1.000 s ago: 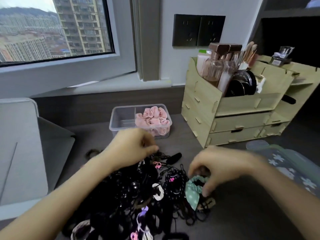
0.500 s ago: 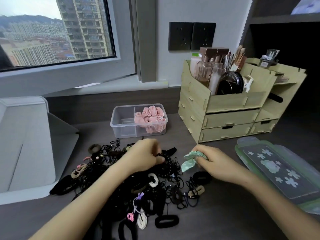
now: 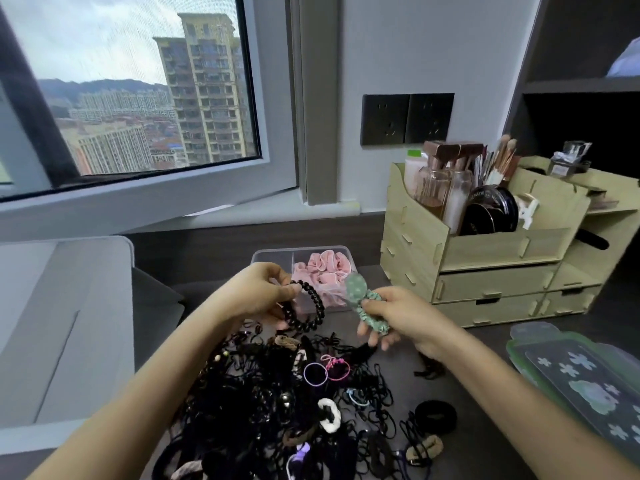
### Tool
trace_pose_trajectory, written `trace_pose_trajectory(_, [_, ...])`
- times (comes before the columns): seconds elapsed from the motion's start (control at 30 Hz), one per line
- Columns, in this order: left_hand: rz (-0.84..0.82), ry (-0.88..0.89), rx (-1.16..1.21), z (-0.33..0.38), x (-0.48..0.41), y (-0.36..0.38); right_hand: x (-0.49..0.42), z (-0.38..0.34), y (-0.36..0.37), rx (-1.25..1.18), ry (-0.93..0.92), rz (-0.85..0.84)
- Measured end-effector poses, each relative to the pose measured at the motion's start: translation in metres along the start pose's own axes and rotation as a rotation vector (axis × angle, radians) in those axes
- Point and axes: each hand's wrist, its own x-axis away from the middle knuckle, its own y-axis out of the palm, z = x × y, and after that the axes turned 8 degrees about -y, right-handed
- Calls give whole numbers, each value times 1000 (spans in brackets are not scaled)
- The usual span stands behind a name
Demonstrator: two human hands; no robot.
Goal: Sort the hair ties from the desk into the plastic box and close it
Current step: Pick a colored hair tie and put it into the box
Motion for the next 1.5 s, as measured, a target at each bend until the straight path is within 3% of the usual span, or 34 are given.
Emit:
trace_pose_trajectory(0.17, [85, 5, 112, 9, -39, -6, -48, -17, 2, -130, 36, 154])
trace_pose_trajectory(0.33, [148, 77, 203, 31, -85, 3, -100, -32, 7, -26, -18, 254])
trace_pose_trajectory(0.4, [134, 60, 213, 36, -100, 8, -114, -33, 8, 0, 10, 275])
trace_pose_trajectory(0.57, [85, -13, 324, 32, -118, 8, -128, -31, 4, -208, 64, 204])
trace_pose_trajectory(0.67, [-18, -87, 443, 23, -119, 4, -132, -26, 5, -184, 7, 164])
trace_pose_trajectory(0.8, [-203, -180, 631, 9, -114, -4, -140, -17, 7, -249, -26, 231])
trace_pose_trajectory(0.93, [-134, -155, 610, -3, -110, -11, -145, -11, 8, -220, -59, 274])
trace_pose_trajectory(1.07, [213, -18, 337, -7, -110, -24, -147, -10, 10, 87, -102, 329])
trace_pose_trajectory(1.17, [381, 14, 85, -14, -115, -31, -146, -14, 16, 447, -75, 249])
trace_pose_trajectory(1.23, [402, -22, -58, -17, -117, -31, -145, -17, 21, 629, -62, 199])
trace_pose_trajectory(1.33, [410, -28, -207, -18, -119, -28, -146, -16, 23, 840, -127, 257])
trace_pose_trajectory(1.43, [407, -22, -310, -16, -120, -24, -149, -14, 20, 967, -192, 356])
trace_pose_trajectory(1.5, [383, 6, -375, -13, -118, -22, -148, -10, 17, 1016, -282, 313])
